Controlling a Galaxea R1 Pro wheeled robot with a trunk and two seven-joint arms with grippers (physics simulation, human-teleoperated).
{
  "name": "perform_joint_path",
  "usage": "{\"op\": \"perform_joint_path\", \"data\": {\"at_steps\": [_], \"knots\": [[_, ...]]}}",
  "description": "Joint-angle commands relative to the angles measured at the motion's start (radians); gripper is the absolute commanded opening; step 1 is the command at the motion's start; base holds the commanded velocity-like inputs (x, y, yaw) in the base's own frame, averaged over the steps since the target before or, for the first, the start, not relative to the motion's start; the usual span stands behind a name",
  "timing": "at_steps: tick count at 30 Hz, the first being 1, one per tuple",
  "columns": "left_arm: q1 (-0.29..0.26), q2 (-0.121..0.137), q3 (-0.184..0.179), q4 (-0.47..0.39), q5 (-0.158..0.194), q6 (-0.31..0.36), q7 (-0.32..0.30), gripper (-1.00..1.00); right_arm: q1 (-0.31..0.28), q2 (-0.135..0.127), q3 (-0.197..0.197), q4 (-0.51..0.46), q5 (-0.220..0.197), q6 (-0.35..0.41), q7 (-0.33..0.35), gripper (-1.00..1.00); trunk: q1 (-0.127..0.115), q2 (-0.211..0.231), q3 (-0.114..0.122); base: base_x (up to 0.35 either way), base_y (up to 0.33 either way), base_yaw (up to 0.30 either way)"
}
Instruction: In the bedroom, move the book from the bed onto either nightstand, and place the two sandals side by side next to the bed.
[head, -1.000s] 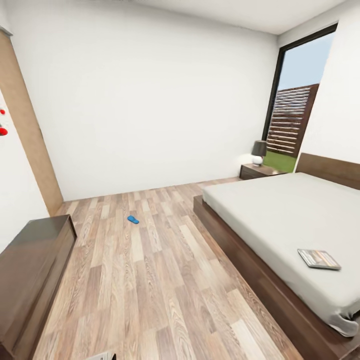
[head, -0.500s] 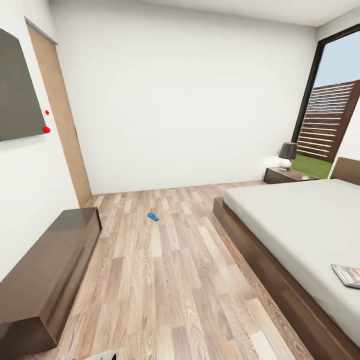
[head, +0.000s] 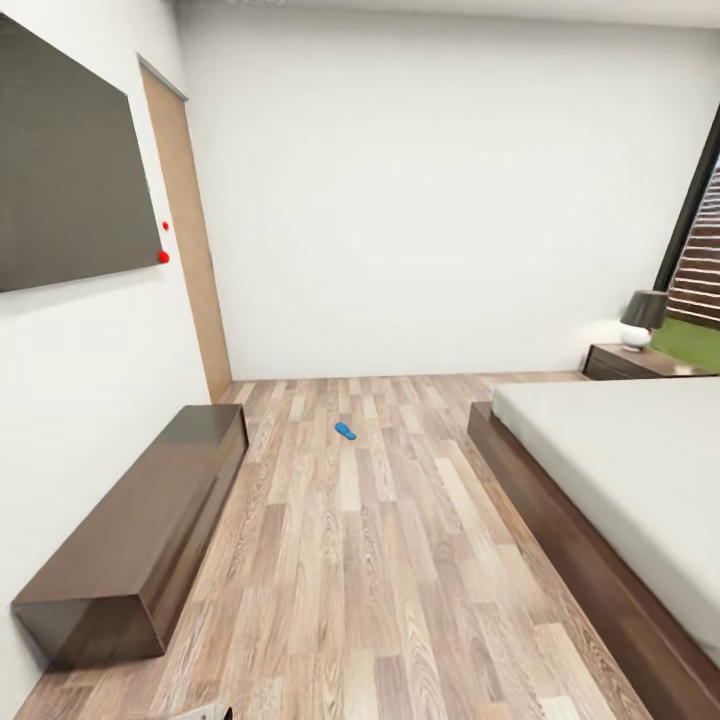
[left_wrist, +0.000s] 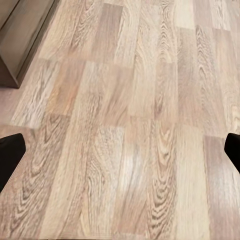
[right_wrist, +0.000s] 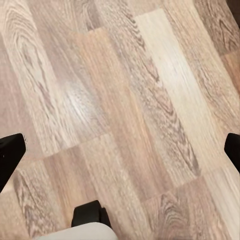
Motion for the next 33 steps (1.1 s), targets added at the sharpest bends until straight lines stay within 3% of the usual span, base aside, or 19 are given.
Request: {"op": "perform_joint_path", "data": {"at_steps": [1,33], "knots": [[-0.001,0.000,-0.001,0.000,0.008,-0.002,0.000,1.00,0.000,0.000,0.002,0.000,-0.010,-0.004,0.000,1.00,0.000,-0.001,-0.001,0.000,0.000,0.293],[0.000,0.000,-0.003,0.000,0.009,-0.002,0.000,1.00,0.000,0.001,0.001,0.000,-0.010,-0.004,0.000,1.00,0.000,-0.001,-0.001,0.000,0.000,0.293]]}}
